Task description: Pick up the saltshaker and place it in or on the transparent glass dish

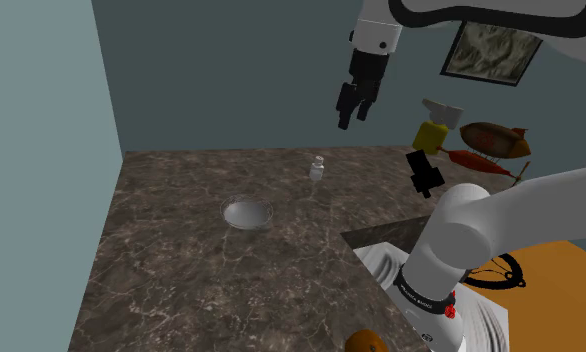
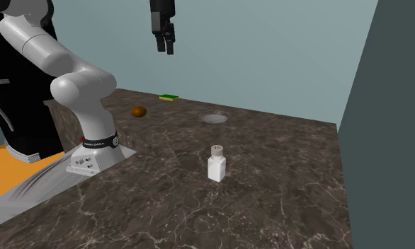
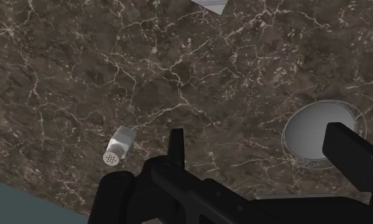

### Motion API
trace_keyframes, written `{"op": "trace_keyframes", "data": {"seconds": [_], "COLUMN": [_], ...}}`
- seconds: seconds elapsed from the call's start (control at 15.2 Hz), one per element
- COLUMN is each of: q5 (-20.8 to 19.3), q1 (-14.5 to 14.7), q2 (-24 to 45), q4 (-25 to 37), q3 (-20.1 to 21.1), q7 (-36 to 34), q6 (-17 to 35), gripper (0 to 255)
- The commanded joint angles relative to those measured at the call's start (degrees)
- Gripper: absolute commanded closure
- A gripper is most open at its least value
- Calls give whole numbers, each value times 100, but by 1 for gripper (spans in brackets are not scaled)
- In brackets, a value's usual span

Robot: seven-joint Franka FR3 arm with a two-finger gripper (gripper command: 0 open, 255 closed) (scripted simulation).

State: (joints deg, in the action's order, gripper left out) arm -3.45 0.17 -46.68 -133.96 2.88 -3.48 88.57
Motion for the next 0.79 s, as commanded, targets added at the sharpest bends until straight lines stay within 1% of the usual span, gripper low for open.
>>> {"op": "trace_keyframes", "data": {"seconds": [0.0,0.4,0.73], "q5": [0,-368,-615], "q1": [0,-158,-287], "q2": [0,470,1097], "q4": [0,-461,-622], "q3": [0,-533,-977], "q7": [0,559,1005], "q6": [0,1043,1938], "gripper": [0,0,0]}}
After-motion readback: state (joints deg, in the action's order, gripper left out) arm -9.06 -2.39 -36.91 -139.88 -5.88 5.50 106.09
